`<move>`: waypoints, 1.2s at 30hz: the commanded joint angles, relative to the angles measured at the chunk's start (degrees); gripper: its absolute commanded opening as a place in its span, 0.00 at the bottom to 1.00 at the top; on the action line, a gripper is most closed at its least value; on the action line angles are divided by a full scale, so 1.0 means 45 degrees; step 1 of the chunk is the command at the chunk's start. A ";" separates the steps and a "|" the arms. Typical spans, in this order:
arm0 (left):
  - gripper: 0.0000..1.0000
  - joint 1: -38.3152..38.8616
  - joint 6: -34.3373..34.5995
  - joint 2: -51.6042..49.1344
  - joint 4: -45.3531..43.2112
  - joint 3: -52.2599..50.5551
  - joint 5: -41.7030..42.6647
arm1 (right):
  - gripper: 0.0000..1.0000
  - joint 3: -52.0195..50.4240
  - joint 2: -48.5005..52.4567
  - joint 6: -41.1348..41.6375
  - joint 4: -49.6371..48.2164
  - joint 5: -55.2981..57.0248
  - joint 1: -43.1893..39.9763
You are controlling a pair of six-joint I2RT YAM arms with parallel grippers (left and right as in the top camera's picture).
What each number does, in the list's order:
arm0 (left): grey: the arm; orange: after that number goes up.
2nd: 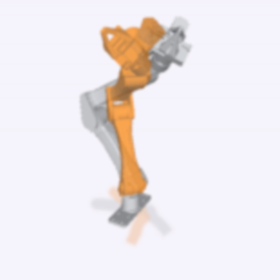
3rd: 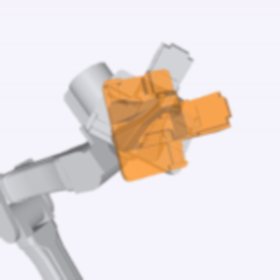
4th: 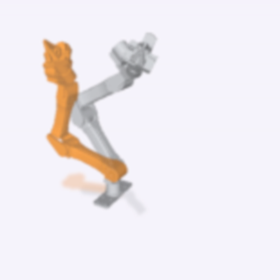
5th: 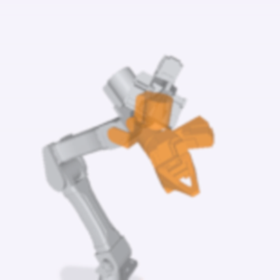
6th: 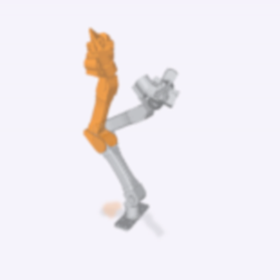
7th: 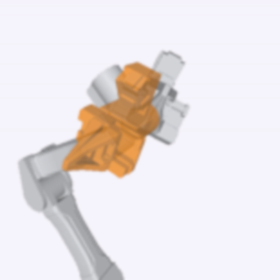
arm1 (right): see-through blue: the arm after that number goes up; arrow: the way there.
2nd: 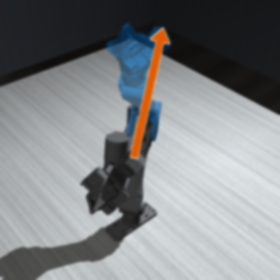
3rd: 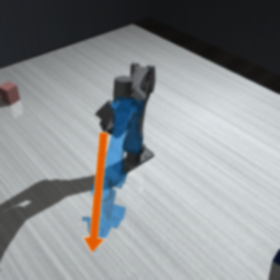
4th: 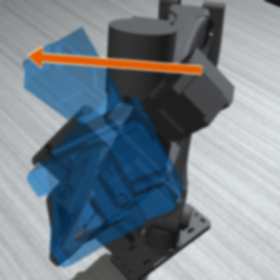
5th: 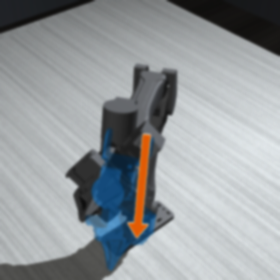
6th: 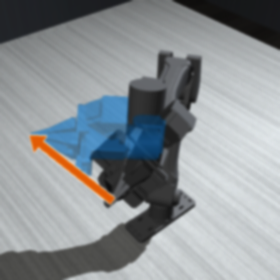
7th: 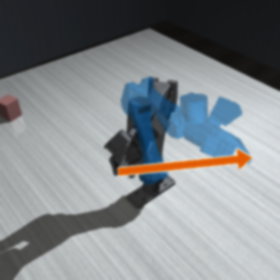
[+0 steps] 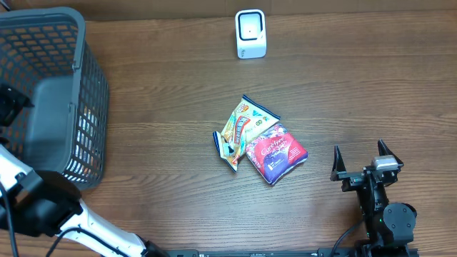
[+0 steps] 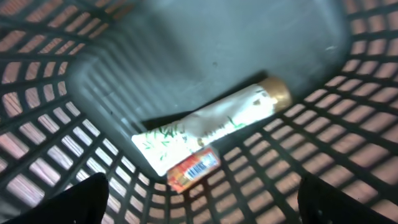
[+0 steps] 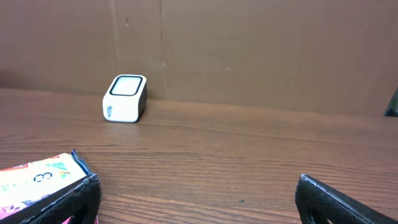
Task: Scan the item barcode
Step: 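Reach the left gripper into the basket toward the white bottle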
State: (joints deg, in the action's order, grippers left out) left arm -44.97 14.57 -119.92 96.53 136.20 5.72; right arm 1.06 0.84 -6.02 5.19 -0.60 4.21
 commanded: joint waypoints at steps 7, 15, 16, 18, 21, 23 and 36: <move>0.83 0.0874 -0.2307 -0.1365 -0.0034 -0.0869 -0.0568 | 1.00 -0.0126 -0.0151 -0.0005 -0.0083 0.0078 0.0063; 0.93 0.1749 -0.2302 -0.1418 -0.0967 -0.3016 -0.2696 | 1.00 -0.0126 -0.0151 -0.0005 -0.0083 0.0078 0.0063; 0.94 0.1802 -0.2331 -0.1418 -0.1132 -0.3317 -0.2841 | 1.00 -0.0126 -0.0151 -0.0005 -0.0083 0.0078 0.0063; 0.94 0.1865 -0.2720 -0.1418 -0.1413 -0.3852 -0.2885 | 1.00 -0.0131 -0.0151 -0.0005 -0.0083 0.0078 0.0063; 0.94 0.1870 -0.3410 -0.1418 -0.1870 -0.4580 -0.2555 | 1.00 -0.0126 -0.0151 -0.0005 -0.0083 0.0078 0.0063; 0.93 0.1870 -0.3983 -0.1418 -0.2098 -0.4969 -0.2186 | 1.00 -0.0126 -0.0151 -0.0005 -0.0083 0.0078 0.0063; 0.86 0.1870 -0.5527 -0.1418 -0.3905 -0.6713 -0.1370 | 1.00 -0.0126 -0.0151 -0.0005 -0.0083 0.0078 0.0063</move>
State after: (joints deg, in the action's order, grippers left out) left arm -36.45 -8.19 -125.82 80.20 106.76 -1.48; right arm 1.06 0.84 -6.02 5.15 -0.62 4.21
